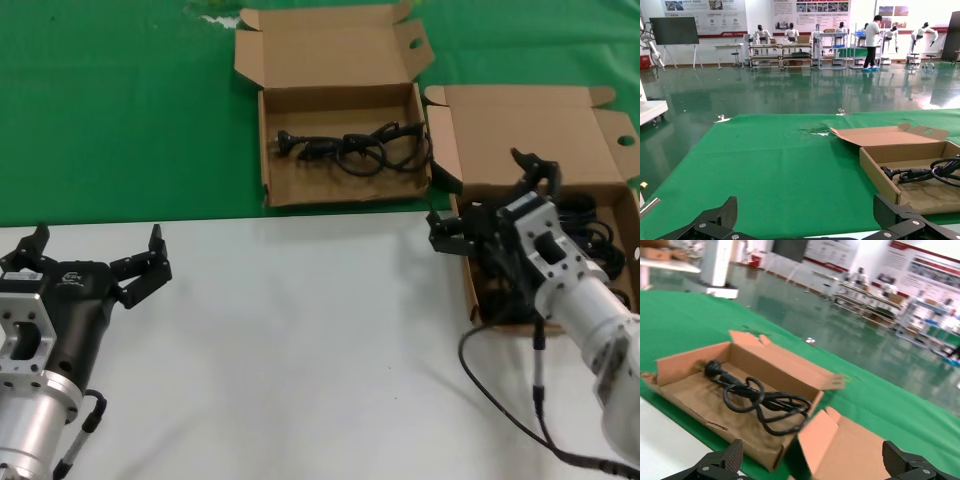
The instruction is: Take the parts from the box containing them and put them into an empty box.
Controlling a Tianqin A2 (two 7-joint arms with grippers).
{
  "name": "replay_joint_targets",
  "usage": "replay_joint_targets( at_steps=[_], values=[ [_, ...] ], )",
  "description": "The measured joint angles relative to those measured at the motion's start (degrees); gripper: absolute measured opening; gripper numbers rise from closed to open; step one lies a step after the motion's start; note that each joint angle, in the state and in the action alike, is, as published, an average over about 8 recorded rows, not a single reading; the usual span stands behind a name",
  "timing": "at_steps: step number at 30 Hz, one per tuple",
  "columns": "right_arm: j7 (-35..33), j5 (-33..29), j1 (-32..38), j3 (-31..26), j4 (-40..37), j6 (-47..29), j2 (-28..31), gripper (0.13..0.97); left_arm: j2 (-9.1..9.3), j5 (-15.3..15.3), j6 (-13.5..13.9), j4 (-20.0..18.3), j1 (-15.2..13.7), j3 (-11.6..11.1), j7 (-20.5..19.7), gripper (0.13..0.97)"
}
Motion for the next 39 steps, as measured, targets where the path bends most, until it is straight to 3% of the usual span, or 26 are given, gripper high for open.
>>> replay_joint_targets(
  at_steps=[22, 39],
  values=[
    [20.4, 0.2, -22.0, 7.8, 24.9, 10.9, 3.1, 0.966, 0.00, 0.0, 0.0, 0.0, 0.0, 0.0, 0.0, 0.966],
    [22.1, 0.2, -23.8, 8.4, 26.9, 11.8, 3.3, 0.966, 0.00, 0.0, 0.0, 0.0, 0.0, 0.0, 0.0, 0.966]
  ],
)
